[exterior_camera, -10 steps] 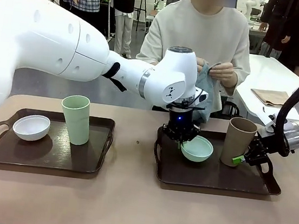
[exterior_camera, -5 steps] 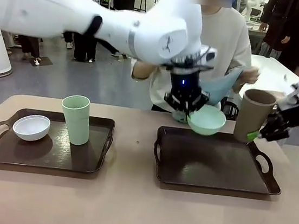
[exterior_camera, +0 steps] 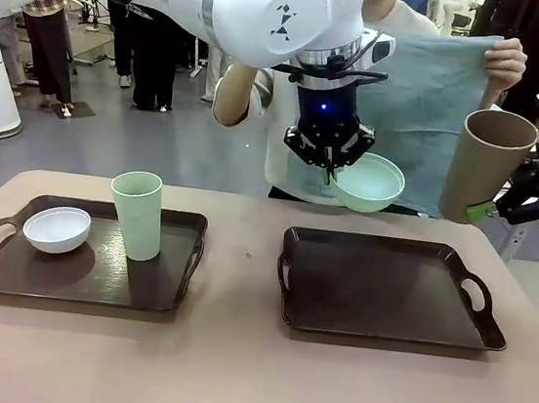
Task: Set up a tray with a mat and arrange the tableware.
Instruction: Pick up the Picnic Bowl and Reusable plastic cup from the Handle tray in front of the human's position and hold them in the air, then place the Picnic Bowl and Reusable plastic cup back onto the Handle tray in front of the human's position.
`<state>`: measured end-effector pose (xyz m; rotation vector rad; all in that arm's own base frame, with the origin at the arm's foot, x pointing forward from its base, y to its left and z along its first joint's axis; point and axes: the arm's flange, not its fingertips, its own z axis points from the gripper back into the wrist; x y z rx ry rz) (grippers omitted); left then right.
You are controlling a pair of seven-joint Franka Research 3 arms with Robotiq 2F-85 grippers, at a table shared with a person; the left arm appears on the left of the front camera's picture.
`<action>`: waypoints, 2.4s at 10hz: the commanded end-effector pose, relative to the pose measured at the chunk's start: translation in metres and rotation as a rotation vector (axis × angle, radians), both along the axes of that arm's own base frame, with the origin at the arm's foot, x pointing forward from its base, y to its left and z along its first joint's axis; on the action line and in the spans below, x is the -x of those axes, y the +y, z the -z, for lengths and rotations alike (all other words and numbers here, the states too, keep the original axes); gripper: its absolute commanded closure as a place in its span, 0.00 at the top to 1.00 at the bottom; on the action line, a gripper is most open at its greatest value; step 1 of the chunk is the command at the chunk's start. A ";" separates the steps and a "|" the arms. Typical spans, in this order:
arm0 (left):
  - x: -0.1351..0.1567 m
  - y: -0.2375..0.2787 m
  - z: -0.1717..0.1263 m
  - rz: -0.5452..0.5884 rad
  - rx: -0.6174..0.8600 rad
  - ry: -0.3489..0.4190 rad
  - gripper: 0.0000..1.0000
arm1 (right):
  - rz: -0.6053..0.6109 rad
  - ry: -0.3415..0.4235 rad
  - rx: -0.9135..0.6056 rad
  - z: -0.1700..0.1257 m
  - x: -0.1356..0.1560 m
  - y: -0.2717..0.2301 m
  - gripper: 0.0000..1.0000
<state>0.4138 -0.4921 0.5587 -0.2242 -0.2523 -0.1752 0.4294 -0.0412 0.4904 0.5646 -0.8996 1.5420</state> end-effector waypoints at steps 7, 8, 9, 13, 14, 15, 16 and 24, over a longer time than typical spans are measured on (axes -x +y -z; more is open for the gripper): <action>-0.001 -0.005 0.004 0.018 0.006 0.013 0.00 | 0.002 0.016 -0.001 0.009 -0.009 -0.003 0.59; -0.001 -0.005 0.004 0.018 0.006 0.013 0.00 | 0.002 0.016 -0.001 0.009 -0.009 -0.003 0.59; -0.001 -0.005 0.004 0.018 0.006 0.013 0.00 | 0.002 0.016 -0.001 0.009 -0.009 -0.003 0.59; -0.001 -0.005 0.004 0.018 0.006 0.013 0.00 | 0.002 0.016 -0.001 0.009 -0.009 -0.003 0.59; -0.001 -0.005 0.004 0.018 0.006 0.013 0.00 | 0.002 0.016 -0.001 0.009 -0.009 -0.003 0.59; -0.001 -0.005 0.004 0.018 0.006 0.013 0.00 | 0.002 0.016 -0.001 0.009 -0.009 -0.003 0.59; -0.001 -0.005 0.004 0.018 0.006 0.013 0.00 | 0.002 0.016 -0.001 0.009 -0.009 -0.003 0.59; -0.001 -0.005 0.004 0.018 0.006 0.013 0.00 | 0.002 0.016 -0.001 0.009 -0.009 -0.003 0.59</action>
